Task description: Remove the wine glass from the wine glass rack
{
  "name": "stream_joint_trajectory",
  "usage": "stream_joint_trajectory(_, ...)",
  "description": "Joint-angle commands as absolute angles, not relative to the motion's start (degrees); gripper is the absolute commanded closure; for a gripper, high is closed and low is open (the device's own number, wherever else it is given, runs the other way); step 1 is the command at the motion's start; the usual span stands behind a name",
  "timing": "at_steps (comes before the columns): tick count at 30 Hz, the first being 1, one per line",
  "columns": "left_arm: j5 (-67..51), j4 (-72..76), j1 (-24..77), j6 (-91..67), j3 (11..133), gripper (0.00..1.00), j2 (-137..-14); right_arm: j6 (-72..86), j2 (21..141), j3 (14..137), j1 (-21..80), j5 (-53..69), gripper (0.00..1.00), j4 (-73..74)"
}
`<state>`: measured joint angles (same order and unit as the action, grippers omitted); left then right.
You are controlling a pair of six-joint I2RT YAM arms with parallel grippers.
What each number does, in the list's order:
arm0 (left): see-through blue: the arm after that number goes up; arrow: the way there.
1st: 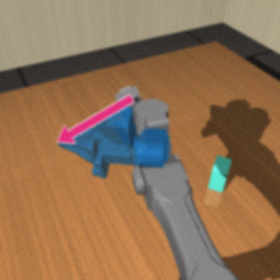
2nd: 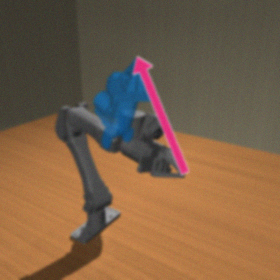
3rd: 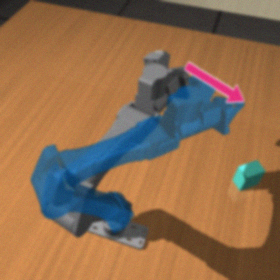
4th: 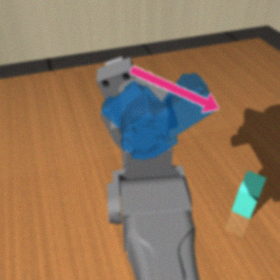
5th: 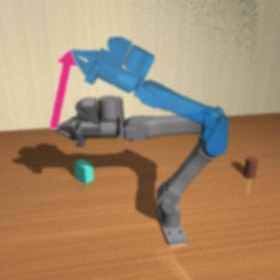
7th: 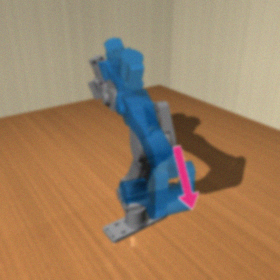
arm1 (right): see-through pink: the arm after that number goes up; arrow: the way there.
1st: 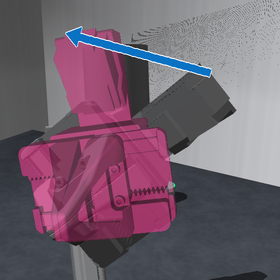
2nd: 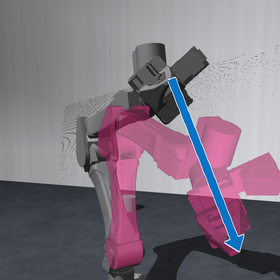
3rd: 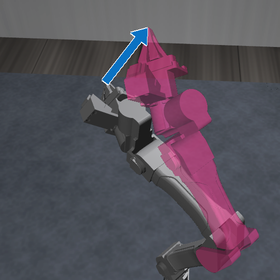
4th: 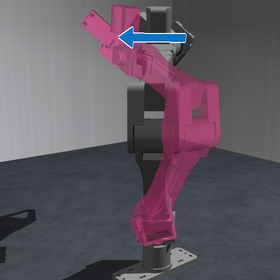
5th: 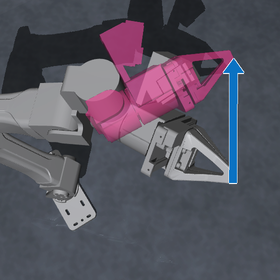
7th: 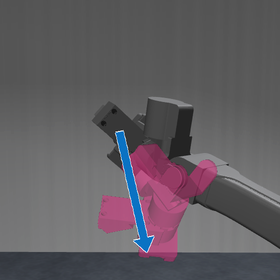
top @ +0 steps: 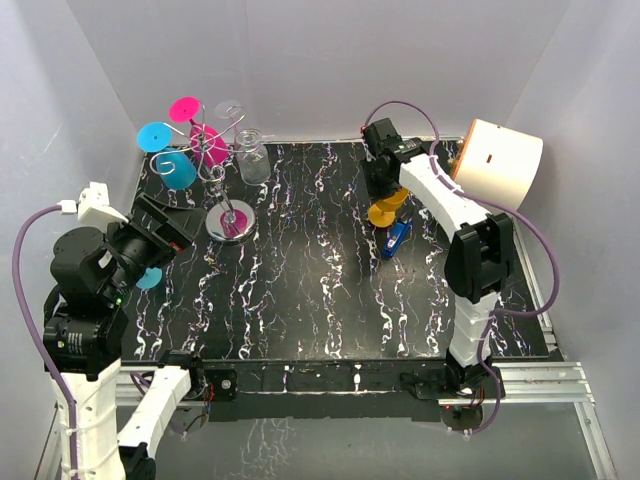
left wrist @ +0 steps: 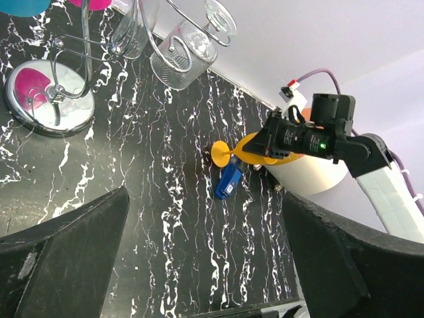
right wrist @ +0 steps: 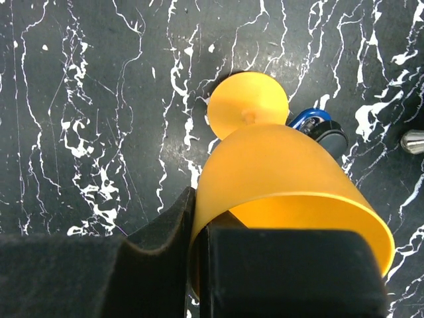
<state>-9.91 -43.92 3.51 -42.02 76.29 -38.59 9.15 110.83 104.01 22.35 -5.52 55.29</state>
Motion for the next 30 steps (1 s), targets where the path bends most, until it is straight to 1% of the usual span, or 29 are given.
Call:
stream_joint_trajectory(1,-12.2,-42.9,3.8,-42.4,76.5,0.01,-39.3,8.1,115.8,111.6,21.4,-1.1,1.00,57.0)
stream_joint_trajectory(4,-12.0,-43.6,3.8,-42.1,77.1,0.01,-39.4,8.1,119.6,116.8,21.3,0.0,0.97,59.7)
stream_joint_trajectory(6,-11.7,-44.1,3.8,-41.8,77.5,0.01,-39.5,8.3,120.6,118.1,21.4,0.2,0.94,59.4)
stream_joint_trajectory(9,-11.3,-44.4,3.8,-41.5,77.6,0.01,-39.5,8.1,122.0,120.6,21.4,-1.5,0.84,59.7)
stream_joint_trajectory(11,-11.3,-44.1,3.8,-41.5,77.2,0.01,-39.5,7.6,123.9,123.9,21.3,-2.2,0.76,61.4)
stream_joint_trajectory(14,-11.8,-43.7,3.8,-41.5,76.8,0.01,-39.7,7.6,125.0,129.2,21.3,-2.0,0.66,64.2)
stream_joint_trajectory(20,-12.2,-43.5,3.8,-41.5,76.1,0.01,-40.1,7.9,118.8,130.5,21.4,-0.6,0.46,63.9)
stream_joint_trajectory(23,-11.8,-43.7,3.8,-41.3,76.0,0.01,-40.4,8.1,112.4,125.8,21.4,3.1,0.38,60.3)
stream_joint_trajectory(25,-11.4,-44.2,3.8,-41.1,76.4,0.01,-40.7,8.5,106.9,119.6,21.4,6.6,0.33,55.8)
stream_joint_trajectory(27,-11.3,-44.3,3.7,-41.0,76.5,0.01,-41.2,9.3,100.8,110.8,21.6,11.0,0.28,49.4)
stream_joint_trajectory(30,-11.5,-44.2,3.8,-40.9,76.8,0.01,-42.1,11.4,90.2,96.6,21.6,17.8,0.16,39.0)
